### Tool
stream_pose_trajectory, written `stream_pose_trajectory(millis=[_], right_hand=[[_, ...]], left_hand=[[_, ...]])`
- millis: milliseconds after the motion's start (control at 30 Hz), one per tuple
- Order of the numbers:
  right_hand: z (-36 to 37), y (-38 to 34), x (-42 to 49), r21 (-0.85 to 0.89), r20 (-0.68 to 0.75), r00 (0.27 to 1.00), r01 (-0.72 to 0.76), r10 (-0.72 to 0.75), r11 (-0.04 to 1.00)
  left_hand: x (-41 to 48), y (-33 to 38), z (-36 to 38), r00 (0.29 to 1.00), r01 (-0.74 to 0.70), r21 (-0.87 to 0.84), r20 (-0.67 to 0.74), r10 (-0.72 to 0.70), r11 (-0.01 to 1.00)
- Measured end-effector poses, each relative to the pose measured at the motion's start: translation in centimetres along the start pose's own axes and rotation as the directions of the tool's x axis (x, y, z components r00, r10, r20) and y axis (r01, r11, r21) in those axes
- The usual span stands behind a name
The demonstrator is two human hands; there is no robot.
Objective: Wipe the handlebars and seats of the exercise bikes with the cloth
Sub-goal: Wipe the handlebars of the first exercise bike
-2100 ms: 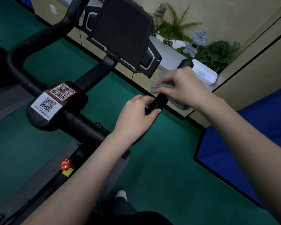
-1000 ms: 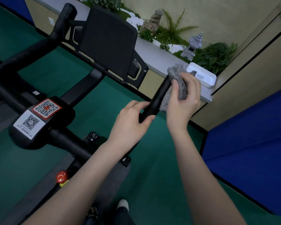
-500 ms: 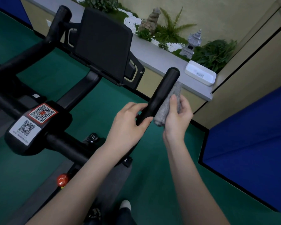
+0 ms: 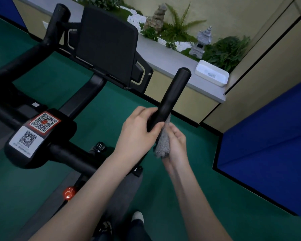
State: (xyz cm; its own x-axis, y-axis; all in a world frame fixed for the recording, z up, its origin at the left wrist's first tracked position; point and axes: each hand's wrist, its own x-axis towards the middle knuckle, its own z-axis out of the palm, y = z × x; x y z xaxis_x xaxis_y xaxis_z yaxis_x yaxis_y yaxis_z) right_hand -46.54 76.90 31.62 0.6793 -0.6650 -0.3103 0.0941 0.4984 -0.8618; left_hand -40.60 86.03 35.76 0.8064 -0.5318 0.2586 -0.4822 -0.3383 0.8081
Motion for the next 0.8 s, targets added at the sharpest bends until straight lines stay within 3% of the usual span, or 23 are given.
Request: stream_pose_trajectory(millis=[100, 200, 533, 800], right_hand=[[0.1, 0.1, -0.3, 0.08, 0.011, 0.999, -0.03, 0.03, 0.996], [0.6, -1.1, 0.4, 0.092, -0.036, 0.999, 0.036, -0.033, 0.995], [1.2, -2.7, 1.9, -0.067, -0.119, 0.972, 0.195, -0.202, 0.978], [0.0, -6.8, 5.8, -0.069, 0.106, 0.984, 0.151, -0.144, 0.986]], left_hand=[[0.0, -0.2, 0.0, 1.0, 0.004, -0.025, 0.006, -0.003, 1.0], [0.0, -0.4, -0.1, 1.0, 0.018, -0.038, 0.026, -0.017, 0.999], [0.0, -0.3, -0.1, 0.999, 0.025, -0.023, 0.029, -0.024, 0.999], [0.0, 0.1, -0.3, 0.994, 0.106, -0.016, 0.043, -0.105, 0.994]])
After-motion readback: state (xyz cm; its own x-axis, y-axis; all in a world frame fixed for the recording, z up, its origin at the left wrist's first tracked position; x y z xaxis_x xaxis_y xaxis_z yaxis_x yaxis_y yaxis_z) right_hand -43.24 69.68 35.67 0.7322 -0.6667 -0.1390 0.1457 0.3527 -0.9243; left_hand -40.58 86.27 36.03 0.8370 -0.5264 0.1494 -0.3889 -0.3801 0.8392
